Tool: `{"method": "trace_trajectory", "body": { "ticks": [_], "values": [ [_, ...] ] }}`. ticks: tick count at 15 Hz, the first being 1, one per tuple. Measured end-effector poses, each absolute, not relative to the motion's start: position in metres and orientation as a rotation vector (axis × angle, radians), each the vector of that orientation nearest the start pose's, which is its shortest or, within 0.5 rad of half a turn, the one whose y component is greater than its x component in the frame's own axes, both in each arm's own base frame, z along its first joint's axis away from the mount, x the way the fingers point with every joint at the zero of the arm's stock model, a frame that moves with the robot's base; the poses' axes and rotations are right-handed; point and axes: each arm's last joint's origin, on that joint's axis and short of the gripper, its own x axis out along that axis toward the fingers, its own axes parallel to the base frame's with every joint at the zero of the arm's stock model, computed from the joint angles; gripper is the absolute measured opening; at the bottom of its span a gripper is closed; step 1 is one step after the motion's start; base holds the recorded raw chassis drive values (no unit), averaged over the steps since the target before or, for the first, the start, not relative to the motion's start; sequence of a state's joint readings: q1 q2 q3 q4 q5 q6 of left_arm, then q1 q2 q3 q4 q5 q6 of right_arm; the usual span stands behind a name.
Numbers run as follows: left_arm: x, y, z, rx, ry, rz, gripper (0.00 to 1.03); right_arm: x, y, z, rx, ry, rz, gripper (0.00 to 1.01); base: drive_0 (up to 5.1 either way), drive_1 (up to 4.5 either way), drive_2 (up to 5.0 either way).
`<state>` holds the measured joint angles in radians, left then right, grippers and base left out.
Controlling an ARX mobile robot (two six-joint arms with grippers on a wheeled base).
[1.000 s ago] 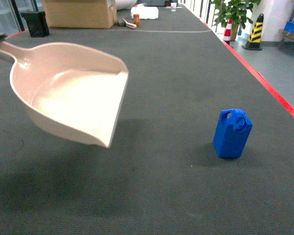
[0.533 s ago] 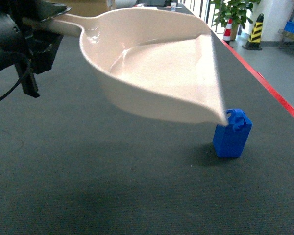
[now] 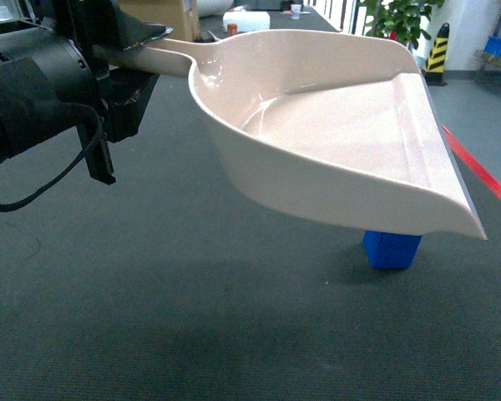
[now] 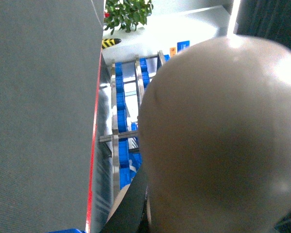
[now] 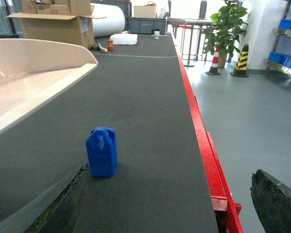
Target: Place part in tray to right shelf
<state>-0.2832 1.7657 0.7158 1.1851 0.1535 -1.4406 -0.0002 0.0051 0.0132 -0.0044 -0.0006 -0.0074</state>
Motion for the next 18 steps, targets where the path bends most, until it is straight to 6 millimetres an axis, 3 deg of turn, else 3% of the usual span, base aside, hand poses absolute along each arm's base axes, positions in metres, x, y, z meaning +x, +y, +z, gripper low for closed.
{"method": "trace_trajectory", "body": {
  "ticks": [2,5,8,11,14,18],
  "values": [
    [0.325,-0.101,0.193,-1.422,0.204,-0.465,0.18,0.097,0.0,0.167,-0.007,-0.004,0.0,0.98,0.0,0.0,0.0],
    [0.325,-0.102,0.193,-1.421,0.21,-0.473,0.17,0.113,0.001,0.158,-0.158,0.313,0.031,0.98,0.0,0.0,0.0],
    [0.325,-0.101,0.193,-1.422,0.205,-0.467,0.17,0.153,-0.003,0.159,-0.189,0.341,0.121,0.98,0.0,0.0,0.0],
    [0.325,-0.101,0.193,-1.422,0.206,-0.468,0.17,0.208,0.001,0.149,-0.23,0.368,0.208,0.98,0.0,0.0,0.0],
    [0.325,-0.101,0.193,-1.422,0.206,-0.467,0.17,0.252,0.019,0.129,-0.227,0.436,0.328,0.98,0.0,0.0,0.0],
    [0.325,-0.101,0.193,-1.422,0.207,-0.467,0.17,0.295,0.046,0.112,-0.212,0.484,0.38,0.98,0.0,0.0,0.0]
  ]
}}
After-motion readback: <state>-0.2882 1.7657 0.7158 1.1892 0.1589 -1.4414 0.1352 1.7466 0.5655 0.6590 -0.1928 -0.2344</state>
